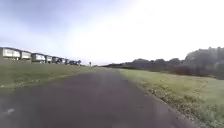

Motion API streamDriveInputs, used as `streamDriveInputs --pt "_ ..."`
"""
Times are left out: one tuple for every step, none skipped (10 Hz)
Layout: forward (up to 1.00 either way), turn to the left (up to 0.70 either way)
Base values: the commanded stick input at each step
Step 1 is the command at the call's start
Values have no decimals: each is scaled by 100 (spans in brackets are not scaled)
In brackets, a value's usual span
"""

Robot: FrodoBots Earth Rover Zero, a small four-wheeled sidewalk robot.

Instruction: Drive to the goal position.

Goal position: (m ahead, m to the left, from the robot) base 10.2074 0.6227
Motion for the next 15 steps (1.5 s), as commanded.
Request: streamDriveInputs --pt "100 0" --pt "100 0" --pt "100 0" --pt "100 0" --pt "100 0" --pt "100 0" --pt "100 0" --pt "100 0" --pt "100 0" --pt "100 0" --pt "100 0" --pt "100 18" --pt "100 27" --pt "100 27" --pt "100 27"
